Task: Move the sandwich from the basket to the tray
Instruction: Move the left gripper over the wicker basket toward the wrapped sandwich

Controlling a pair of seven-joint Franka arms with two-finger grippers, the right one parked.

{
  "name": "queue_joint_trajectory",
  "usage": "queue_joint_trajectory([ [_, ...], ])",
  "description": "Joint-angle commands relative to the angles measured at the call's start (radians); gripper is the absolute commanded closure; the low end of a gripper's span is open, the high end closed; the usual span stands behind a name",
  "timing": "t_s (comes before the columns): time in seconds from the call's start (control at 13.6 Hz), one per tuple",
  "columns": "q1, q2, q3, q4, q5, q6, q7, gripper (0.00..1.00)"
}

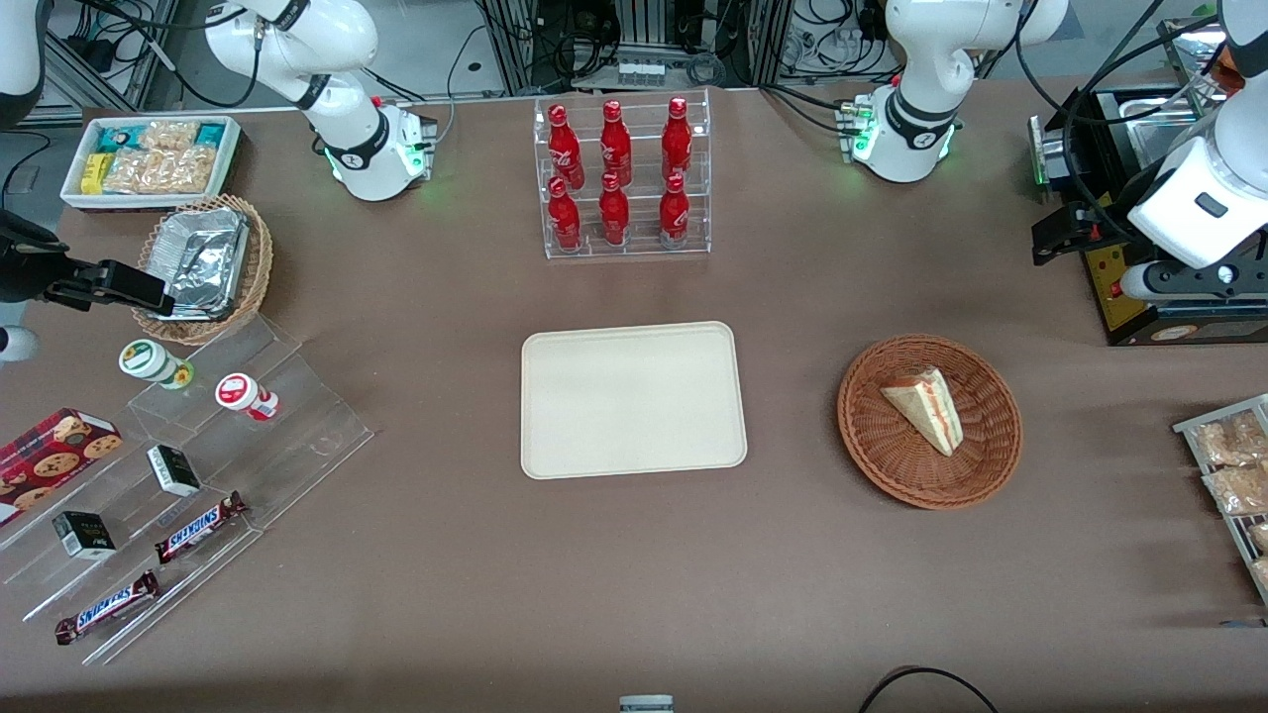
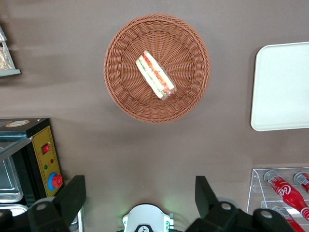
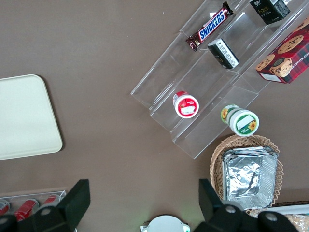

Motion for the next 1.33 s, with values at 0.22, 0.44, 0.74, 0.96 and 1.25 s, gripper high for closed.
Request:
queue_joint_trajectory([
  [0.22,0.002,-0.014,0.003,-0.003,0.011,0.010,0.013,0.00],
  [0.44,0.002,-0.008,0.003,-0.041,0.011,0.025,0.013,0.00],
  [0.74,0.002,-0.012,0.005,-0.136,0.011,0.125,0.013,0.00],
  [0.96,0.002,-0.015,0.005,-0.217,0.011,0.198,0.012,0.00],
  [1.25,0.000,-0.017,0.005,-0.328,0.011,0.312,0.012,0.00],
])
